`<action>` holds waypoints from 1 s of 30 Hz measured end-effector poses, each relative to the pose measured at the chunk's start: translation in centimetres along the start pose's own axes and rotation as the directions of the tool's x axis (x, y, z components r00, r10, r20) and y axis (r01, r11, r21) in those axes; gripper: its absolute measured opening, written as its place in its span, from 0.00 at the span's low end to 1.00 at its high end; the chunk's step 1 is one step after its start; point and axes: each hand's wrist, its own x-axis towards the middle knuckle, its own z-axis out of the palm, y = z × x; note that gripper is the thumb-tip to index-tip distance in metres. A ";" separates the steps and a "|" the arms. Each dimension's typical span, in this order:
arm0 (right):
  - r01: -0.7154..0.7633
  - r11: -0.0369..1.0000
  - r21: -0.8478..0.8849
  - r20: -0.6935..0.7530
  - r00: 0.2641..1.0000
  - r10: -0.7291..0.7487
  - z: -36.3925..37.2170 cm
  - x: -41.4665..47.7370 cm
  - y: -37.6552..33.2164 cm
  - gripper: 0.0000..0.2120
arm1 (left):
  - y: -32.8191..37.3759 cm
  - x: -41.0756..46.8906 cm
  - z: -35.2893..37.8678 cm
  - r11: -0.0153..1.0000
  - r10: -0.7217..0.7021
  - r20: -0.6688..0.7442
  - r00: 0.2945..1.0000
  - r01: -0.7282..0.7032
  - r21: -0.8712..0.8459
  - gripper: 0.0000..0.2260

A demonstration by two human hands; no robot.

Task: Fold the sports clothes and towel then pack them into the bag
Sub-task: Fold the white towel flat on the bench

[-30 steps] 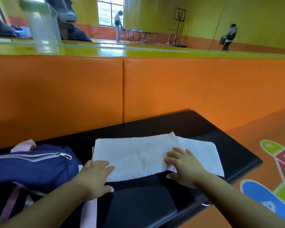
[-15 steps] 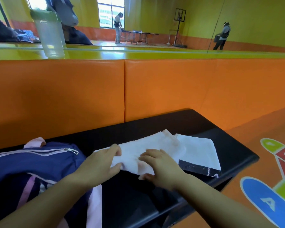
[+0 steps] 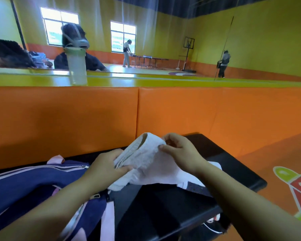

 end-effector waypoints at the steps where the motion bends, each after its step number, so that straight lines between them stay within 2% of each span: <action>1: -0.007 1.000 0.014 0.011 1.000 0.007 -0.6 0.0 -0.5 0.05 | 0.5 0.1 -0.7 1.000 0.009 -0.017 1.000 -0.009 -0.004 0.05; 4: -0.061 0.995 0.075 0.020 0.998 0.060 -2.3 0.2 -1.7 0.06 | 2.4 0.7 -3.3 0.997 0.076 -0.025 0.997 -0.076 0.004 0.03; 6: -0.063 0.988 0.138 0.034 0.998 0.059 -3.2 0.1 -2.8 0.04 | 4.0 1.0 -5.1 0.990 0.131 -0.023 0.991 -0.129 0.050 0.02; 10: 0.023 0.980 0.195 0.100 0.994 -0.043 -4.8 -0.9 -5.6 0.06 | 8.0 1.5 -7.7 0.959 0.248 -0.020 0.969 -0.242 0.149 0.02; 12: 0.092 0.985 0.144 0.122 0.986 -0.110 -5.8 -1.4 -7.4 0.03 | 10.0 1.4 -8.8 0.937 0.299 -0.015 0.954 -0.291 0.193 0.04; 14: 0.139 0.984 0.109 0.127 0.980 -0.153 -6.8 -1.8 -9.2 0.06 | 11.9 1.1 -10.1 0.927 0.330 -0.024 0.944 -0.319 0.197 0.07; 18: 0.115 0.967 0.227 0.101 0.985 -0.140 -8.3 -2.3 -11.5 0.09 | 14.1 -0.1 -12.7 0.956 0.271 0.082 0.959 -0.278 0.093 0.12; 20: 0.086 0.972 0.220 0.098 0.989 -0.109 -8.5 -2.1 -11.6 0.12 | 14.0 -0.6 -13.3 0.966 0.204 0.174 0.963 -0.228 0.126 0.13; 22: 0.058 0.989 0.134 0.093 0.993 -0.071 -8.1 -1.5 -10.7 0.15 | 13.3 -0.5 -13.1 0.961 0.143 0.198 0.970 -0.184 0.208 0.12; 24: 0.033 0.999 -0.013 0.084 0.996 -0.032 -7.5 -0.8 -9.9 0.12 | 12.4 0.2 -12.2 0.935 0.130 0.161 0.978 -0.175 0.309 0.09; 26: -0.018 0.997 -0.080 0.068 0.997 0.024 -6.8 0.3 -8.9 0.07 | 11.9 1.2 -11.4 0.907 0.142 0.072 0.987 -0.158 0.389 0.07; 28: -0.037 0.999 -0.033 0.001 0.999 0.037 -6.4 1.4 -8.1 0.06 | 11.8 2.2 -11.1 0.887 0.203 -0.037 0.979 -0.167 0.431 0.06; 30: 0.034 0.999 0.037 -0.118 0.993 -0.029 -6.3 2.1 -7.7 0.07 | 12.0 2.9 -11.1 0.873 0.318 -0.165 0.934 -0.220 0.436 0.06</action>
